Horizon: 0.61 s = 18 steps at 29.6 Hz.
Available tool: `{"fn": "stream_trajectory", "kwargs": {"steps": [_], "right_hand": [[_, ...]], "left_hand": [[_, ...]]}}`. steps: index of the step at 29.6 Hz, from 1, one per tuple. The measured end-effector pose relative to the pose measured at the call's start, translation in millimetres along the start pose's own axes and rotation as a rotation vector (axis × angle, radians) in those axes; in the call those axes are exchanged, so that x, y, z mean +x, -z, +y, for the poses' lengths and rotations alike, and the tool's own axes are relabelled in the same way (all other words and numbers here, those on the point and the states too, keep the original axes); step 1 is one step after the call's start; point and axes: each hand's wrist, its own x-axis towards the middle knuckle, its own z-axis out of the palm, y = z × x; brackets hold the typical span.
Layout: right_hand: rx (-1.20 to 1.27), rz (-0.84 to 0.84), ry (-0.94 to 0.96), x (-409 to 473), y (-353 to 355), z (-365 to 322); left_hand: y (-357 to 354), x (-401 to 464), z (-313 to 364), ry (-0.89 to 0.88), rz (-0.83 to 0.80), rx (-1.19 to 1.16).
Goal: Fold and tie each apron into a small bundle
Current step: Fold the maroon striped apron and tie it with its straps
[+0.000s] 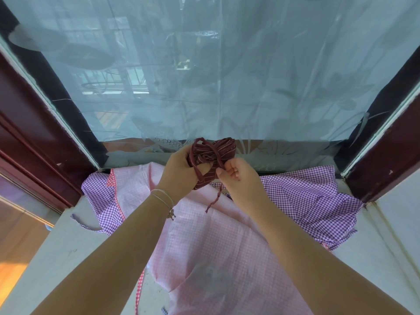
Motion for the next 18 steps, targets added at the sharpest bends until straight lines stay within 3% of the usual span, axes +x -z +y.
{"fn": "stream_trajectory", "kwargs": {"steps": [4, 8, 13, 15, 18], "right_hand": [[0.079, -0.078, 0.066, 0, 23, -12], [-0.109, -0.017, 0.232, 8, 58, -34], [-0.092, 0.020, 0.284, 35, 88, -50], [-0.008, -0.046, 0.214, 41, 92, -42], [0.354, -0.129, 0.105, 44, 85, -25]], "left_hand": [[11, -1, 3, -0.033, -0.022, -0.017], [20, -6, 3, -0.104, -0.146, 0.052], [13, -22, 5, -0.203, -0.234, 0.052], [9, -28, 8, -0.210, -0.216, -0.032], [6, -30, 14, -0.191, -0.149, -0.176]]}}
